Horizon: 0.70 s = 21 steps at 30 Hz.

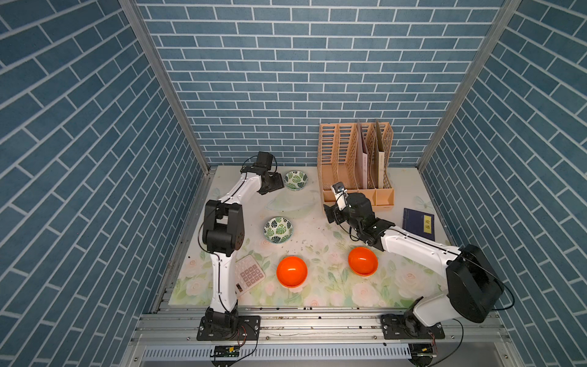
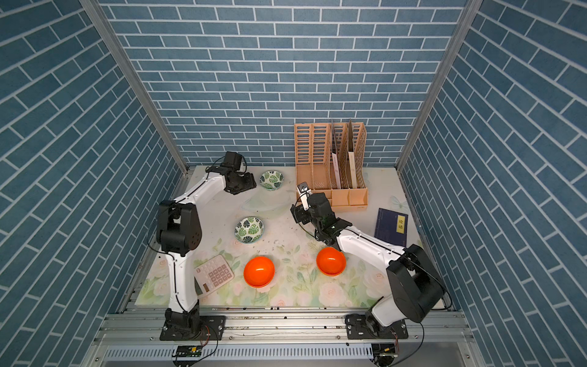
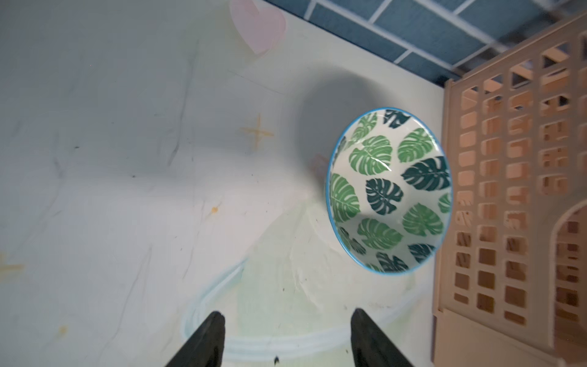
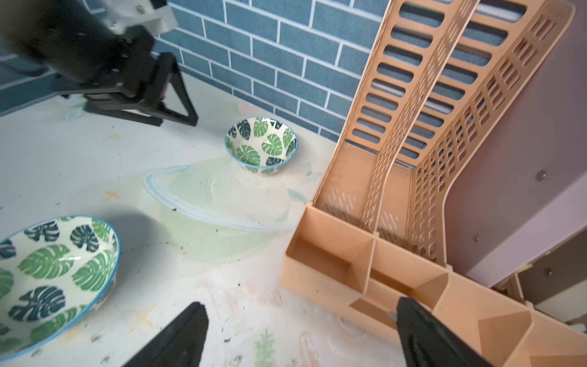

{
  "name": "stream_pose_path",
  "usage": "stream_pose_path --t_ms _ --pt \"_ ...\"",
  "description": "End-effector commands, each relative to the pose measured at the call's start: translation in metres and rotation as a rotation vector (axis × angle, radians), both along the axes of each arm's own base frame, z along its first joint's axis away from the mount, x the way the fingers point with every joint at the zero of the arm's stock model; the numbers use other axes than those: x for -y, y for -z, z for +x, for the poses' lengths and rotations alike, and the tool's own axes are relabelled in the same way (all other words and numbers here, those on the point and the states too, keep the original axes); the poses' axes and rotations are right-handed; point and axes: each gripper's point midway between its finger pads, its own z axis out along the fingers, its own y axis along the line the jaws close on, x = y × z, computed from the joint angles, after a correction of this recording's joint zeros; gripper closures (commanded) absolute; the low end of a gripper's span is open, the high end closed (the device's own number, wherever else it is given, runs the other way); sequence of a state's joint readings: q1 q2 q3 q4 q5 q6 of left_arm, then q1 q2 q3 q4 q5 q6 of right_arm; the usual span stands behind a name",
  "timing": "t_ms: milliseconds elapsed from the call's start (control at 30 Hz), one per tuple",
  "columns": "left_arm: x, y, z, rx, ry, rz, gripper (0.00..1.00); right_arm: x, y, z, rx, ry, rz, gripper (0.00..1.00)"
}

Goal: Stack the bowls
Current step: Pick up the bowl from the center of the board.

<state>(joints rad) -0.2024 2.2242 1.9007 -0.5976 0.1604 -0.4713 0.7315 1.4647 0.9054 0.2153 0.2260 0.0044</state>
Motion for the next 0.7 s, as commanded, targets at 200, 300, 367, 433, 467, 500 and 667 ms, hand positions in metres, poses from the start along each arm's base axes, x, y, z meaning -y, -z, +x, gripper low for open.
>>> stream_pose_path --t_ms 200,300,367,433,467,500,667 --pt "0.017 -0.007 0.02 0.015 0.04 -0.054 0.35 0.015 0.004 -0.018 -0.029 0.053 0.03 0.04" --pt "0.018 -0.016 0.026 0.032 0.039 -0.061 0.35 0.011 0.01 -0.017 -0.04 0.046 0.028 0.04" --pt "0.02 -0.017 0.031 0.037 0.041 -0.064 0.35 0.008 0.013 -0.016 -0.044 0.043 0.025 0.04" --pt "0.021 -0.014 0.035 0.03 0.039 -0.063 0.35 0.005 0.015 -0.015 -0.048 0.04 0.023 0.04" --pt "0.022 -0.01 0.037 0.02 0.038 -0.066 0.36 0.004 0.016 -0.015 -0.051 0.038 0.023 0.04" --pt "0.023 -0.004 0.038 0.009 0.036 -0.071 0.36 0.003 0.017 -0.015 -0.052 0.036 0.024 0.04" --pt "0.027 0.013 0.045 -0.003 0.018 -0.103 0.39 0.002 0.015 -0.02 -0.046 0.038 0.031 0.05"
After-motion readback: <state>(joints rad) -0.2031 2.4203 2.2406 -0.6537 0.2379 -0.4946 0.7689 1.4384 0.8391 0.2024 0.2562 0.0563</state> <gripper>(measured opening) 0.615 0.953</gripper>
